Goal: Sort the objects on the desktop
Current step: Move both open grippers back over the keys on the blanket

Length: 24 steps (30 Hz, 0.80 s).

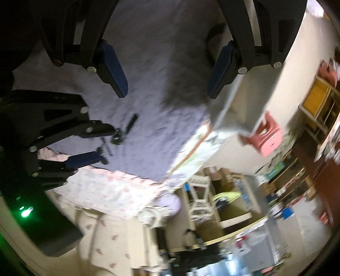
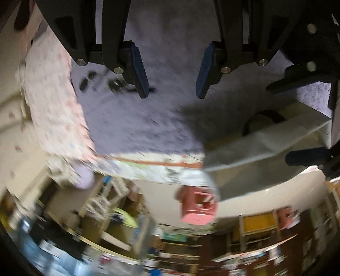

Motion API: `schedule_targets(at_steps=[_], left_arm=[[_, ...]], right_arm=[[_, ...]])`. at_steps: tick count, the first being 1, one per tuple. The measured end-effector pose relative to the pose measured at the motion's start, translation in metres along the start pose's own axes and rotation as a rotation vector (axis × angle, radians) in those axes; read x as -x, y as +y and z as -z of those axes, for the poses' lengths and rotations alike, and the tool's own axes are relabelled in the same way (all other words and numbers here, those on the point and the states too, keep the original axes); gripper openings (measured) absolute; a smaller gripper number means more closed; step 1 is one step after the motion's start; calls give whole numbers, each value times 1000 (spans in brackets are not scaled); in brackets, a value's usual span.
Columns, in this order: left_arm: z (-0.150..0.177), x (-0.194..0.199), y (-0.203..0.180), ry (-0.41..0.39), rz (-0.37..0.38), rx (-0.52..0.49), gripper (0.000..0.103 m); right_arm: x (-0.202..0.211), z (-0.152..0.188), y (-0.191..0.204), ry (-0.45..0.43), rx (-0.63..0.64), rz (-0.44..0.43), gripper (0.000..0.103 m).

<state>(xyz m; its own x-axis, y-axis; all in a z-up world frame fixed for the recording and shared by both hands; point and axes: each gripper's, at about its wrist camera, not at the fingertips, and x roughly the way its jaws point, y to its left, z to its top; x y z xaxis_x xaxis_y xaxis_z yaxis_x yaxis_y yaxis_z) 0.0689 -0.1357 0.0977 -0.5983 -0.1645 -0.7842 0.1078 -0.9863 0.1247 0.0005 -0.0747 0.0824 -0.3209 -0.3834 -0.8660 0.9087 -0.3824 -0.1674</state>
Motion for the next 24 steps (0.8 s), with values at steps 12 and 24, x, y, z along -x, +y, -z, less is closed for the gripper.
schedule_targets(at_steps=[12,24], left_arm=[[-48,-85,-89,27,66,-99,76],[-55,-173,-109,60,29,-125,76]], right_arm=[[-2,105,-142,18,-349,28,44],[-83,145,-189,57,-415,17,44]])
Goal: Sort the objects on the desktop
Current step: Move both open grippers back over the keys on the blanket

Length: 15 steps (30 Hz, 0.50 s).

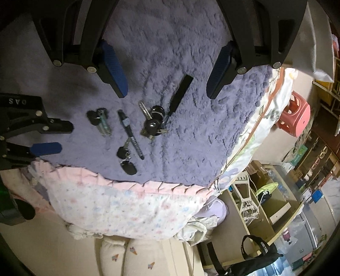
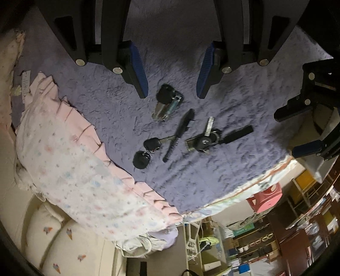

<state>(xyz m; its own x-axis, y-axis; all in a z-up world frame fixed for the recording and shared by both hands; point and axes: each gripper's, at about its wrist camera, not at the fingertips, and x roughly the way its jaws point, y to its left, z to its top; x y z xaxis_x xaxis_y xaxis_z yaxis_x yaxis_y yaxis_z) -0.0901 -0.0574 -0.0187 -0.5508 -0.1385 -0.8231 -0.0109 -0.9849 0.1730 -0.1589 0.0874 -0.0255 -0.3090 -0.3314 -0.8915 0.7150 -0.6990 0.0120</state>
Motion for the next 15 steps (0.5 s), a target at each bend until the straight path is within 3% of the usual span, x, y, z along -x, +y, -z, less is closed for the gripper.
schedule_targets(at_steps=[3,8,10,15], left_arm=[[1,-16,7,-7,-25,-3,76],[0,-41,25,-8,14,37,77],[0,-49,31,-5,7,42,77],[-1,-68,38,16,-32,-12,77]], right_arm=[[-20,2,-2,7,36,27,44],[-51,-2,-2,39,42,-21,44],[-67,-5,1,64,61,-1,44],[-102,-7,0,108,23,-11,44]])
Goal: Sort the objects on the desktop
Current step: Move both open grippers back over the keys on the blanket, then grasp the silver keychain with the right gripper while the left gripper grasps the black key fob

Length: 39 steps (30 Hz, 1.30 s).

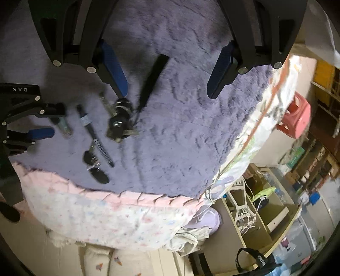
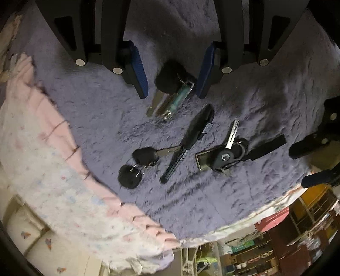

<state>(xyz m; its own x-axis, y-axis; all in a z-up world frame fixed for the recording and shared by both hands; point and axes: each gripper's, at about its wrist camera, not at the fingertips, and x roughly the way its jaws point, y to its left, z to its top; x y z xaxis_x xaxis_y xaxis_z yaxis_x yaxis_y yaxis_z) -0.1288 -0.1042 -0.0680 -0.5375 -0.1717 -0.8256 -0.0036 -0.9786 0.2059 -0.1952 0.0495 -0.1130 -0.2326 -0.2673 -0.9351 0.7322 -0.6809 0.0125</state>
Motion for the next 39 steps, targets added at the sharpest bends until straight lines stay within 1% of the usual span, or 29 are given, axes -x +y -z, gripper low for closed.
schedule_targets(at_steps=[2,4,5,7,11,15,17,18,22,25,29,32,35,36,37,39], left_arm=[[-1,-7,2,7,12,-4,77],[0,-13,1,8,28,0,77],[0,-17,-1,12,38,-1,77],[2,-25,-9,24,45,-17,77],[7,-38,-23,43,68,-33,77],[19,-56,-34,61,82,-34,77],[26,-61,-34,36,84,-14,80],[28,-62,-32,22,81,5,87],[33,-71,-20,13,101,116,101],[38,-71,-24,-21,78,115,103],[39,-68,-27,-12,32,129,103],[40,-65,-31,-35,-6,112,103],[44,-62,-31,-54,-23,150,103],[46,-60,-32,-64,-42,152,103],[48,-58,-36,-71,-73,133,103],[47,-53,-50,-89,-156,50,103]], right_arm=[[-13,1,2,20,1,10,44],[-19,3,8,6,29,47,50],[-20,5,11,-1,43,65,51],[-19,7,12,-8,48,75,51],[-17,8,3,-9,21,37,51],[-15,11,-6,-23,-22,-3,51],[-14,13,-6,-25,-18,0,52],[-14,13,-6,-26,-17,0,53],[-14,12,-5,-24,-23,-11,57],[-16,11,-4,-27,-34,-23,58],[-17,9,-5,-34,-48,-25,60],[-18,8,-3,-35,-49,-17,60],[-16,9,-6,-46,-83,-57,60],[-16,9,-7,-48,-93,-70,64],[-17,9,-8,-51,-103,-88,69],[-18,8,-7,-56,-119,-96,73]])
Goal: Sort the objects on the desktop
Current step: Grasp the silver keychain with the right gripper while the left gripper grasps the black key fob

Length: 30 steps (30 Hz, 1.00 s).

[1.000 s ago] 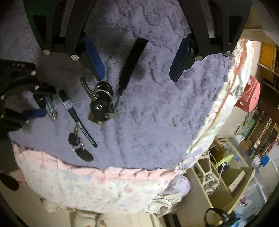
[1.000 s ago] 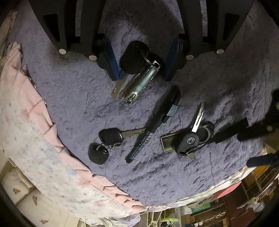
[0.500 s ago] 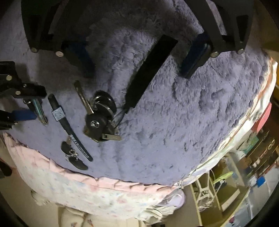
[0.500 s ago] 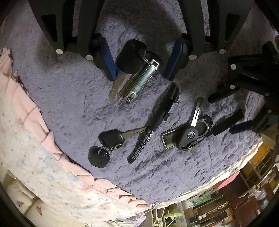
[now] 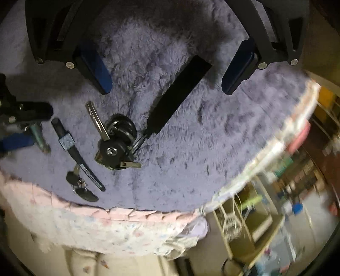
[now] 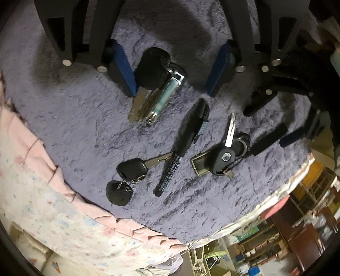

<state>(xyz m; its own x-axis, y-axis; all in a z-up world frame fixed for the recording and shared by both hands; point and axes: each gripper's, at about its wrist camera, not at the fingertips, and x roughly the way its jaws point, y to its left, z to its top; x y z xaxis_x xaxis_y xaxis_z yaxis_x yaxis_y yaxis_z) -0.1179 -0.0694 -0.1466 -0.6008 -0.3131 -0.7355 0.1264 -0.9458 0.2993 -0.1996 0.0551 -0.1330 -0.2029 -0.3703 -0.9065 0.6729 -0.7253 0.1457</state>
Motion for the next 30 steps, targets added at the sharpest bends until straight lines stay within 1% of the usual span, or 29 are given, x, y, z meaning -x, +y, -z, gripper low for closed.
schedule_targets(at_steps=[2,5,6,7,8,9,11,12,13,14,15,17,18,19,21,23,24,25,26,28,30], left_arm=[[3,6,-13,-31,-90,-69,103],[11,14,-23,-73,-205,-107,103],[12,16,-27,-88,-229,-128,103],[12,16,-27,-92,-231,-137,103],[10,15,-24,-88,-211,-135,103],[9,14,-19,-81,-176,-124,103],[6,8,0,-39,-66,-61,103],[4,5,8,-18,-22,-26,103],[3,2,16,3,15,10,103],[1,-1,21,15,40,38,103],[0,-1,23,9,45,50,103],[-5,2,21,-24,30,36,103],[-8,3,20,-28,44,30,103],[-13,3,19,-26,82,36,103],[-23,5,22,-19,151,82,103],[-34,7,28,-20,213,127,103],[-40,8,31,-25,235,138,103],[-45,10,33,-34,242,141,103],[-50,12,33,-46,241,137,103],[-62,12,31,-61,252,107,103],[-70,9,26,-62,265,74,103]], right_arm=[[-1,0,4,-3,14,31,73],[-3,1,7,-7,45,87,70],[-2,1,7,-10,44,94,70],[0,1,5,-14,34,104,69],[1,1,3,-17,28,110,69],[2,0,0,-21,23,122,68],[3,0,-4,-23,15,140,67],[3,1,-6,-24,4,147,64],[3,1,-8,-25,-6,141,63],[3,1,-9,-28,-12,137,63],[2,1,-8,-30,-11,144,64],[0,0,-4,-30,9,163,64],[-1,-1,-1,-29,19,172,64],[-1,-1,0,-32,18,173,64],[-2,0,-1,-37,3,159,64],[-1,1,-1,-40,13,149,60],[1,2,0,-44,28,148,52],[2,3,2,-47,40,151,44],[2,4,4,-47,60,155,41],[4,5,8,-53,92,148,26],[5,5,8,-57,96,142,26]])
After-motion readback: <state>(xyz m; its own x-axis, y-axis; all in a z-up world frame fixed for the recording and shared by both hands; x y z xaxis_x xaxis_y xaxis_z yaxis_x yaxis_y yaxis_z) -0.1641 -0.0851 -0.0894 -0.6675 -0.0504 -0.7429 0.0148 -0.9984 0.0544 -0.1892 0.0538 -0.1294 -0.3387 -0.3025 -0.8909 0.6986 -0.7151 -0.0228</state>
